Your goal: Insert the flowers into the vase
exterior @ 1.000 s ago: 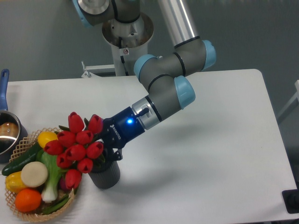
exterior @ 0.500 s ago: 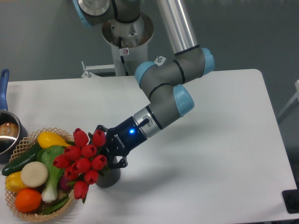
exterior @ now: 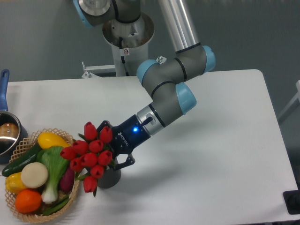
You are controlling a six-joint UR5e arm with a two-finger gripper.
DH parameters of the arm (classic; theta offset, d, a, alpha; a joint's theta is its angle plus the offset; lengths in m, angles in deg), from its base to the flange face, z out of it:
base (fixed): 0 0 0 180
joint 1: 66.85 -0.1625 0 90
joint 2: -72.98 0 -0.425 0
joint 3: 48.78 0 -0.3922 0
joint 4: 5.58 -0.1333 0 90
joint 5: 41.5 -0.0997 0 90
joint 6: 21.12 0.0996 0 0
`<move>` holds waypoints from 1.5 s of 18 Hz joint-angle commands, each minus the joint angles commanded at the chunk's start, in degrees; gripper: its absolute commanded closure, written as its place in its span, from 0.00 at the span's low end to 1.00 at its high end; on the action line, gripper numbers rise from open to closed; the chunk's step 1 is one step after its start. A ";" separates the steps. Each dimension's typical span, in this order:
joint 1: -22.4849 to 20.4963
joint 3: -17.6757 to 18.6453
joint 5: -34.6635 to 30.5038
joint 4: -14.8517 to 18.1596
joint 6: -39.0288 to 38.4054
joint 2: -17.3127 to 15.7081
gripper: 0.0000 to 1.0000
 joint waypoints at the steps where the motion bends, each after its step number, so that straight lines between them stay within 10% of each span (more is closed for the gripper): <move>1: -0.26 0.79 -0.09 0.00 0.00 -0.70 0.02; 18: -10.02 5.19 -5.61 0.35 -0.35 -10.63 0.00; 27: -12.66 4.93 -47.17 0.44 0.26 -16.62 0.00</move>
